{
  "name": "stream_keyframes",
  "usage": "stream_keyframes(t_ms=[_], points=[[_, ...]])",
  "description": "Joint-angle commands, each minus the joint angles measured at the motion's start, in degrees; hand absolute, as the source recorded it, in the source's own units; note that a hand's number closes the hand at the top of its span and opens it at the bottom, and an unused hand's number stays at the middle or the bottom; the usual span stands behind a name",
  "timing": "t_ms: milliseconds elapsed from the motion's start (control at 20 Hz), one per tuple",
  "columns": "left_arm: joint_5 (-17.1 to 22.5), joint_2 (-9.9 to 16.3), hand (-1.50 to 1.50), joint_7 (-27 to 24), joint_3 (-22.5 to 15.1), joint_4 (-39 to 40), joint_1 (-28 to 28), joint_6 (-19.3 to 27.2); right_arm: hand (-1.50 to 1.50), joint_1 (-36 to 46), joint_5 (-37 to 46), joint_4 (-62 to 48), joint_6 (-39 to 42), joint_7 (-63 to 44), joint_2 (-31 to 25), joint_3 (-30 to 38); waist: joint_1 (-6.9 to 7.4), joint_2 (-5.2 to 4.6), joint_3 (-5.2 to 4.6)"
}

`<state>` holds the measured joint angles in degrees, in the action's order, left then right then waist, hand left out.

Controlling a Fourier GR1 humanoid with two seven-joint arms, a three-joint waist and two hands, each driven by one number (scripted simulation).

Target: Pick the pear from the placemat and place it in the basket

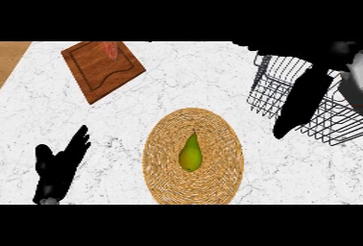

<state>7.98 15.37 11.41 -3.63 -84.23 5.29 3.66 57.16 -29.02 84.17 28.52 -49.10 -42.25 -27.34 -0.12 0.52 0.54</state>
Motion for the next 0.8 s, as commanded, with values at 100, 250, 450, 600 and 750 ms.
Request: stream_keyframes(t_ms=[100, 250, 450, 600, 750], points=[[0.54, 0.76, 0.0, 1.91, 1.13, 6.19, 1.14, -1.78, -1.5, -4.1, 5.75, 1.62, -4.19, 0.3, 5.82, -1.08, 0.28, -0.62, -0.57], [-0.79, -0.44, 0.0, 3.26, -0.83, 2.33, 3.64, -0.49, -1.5, -6.32, 8.15, 2.7, -6.35, 0.17, 8.11, -1.26, 0.4, -0.48, -0.53], [0.41, 0.63, 0.0, 3.02, 0.97, 4.21, 2.16, -2.18, -1.5, -9.26, 15.2, 1.32, -9.1, 3.16, 12.43, -3.97, 0.51, -0.6, -0.55], [-1.86, -1.6, 0.0, 2.19, -1.01, 5.36, 1.11, -0.68, -1.5, -9.67, 18.33, -1.39, -7.96, 4.8, 14.25, -5.2, 0.5, -0.71, -0.55], [-1.66, 0.01, 0.0, 1.61, 0.49, 4.89, 3.43, -1.32, -1.5, -12.12, 18.18, 0.62, -6.67, 3.34, 13.72, -5.49, 0.23, -0.53, -0.56]])
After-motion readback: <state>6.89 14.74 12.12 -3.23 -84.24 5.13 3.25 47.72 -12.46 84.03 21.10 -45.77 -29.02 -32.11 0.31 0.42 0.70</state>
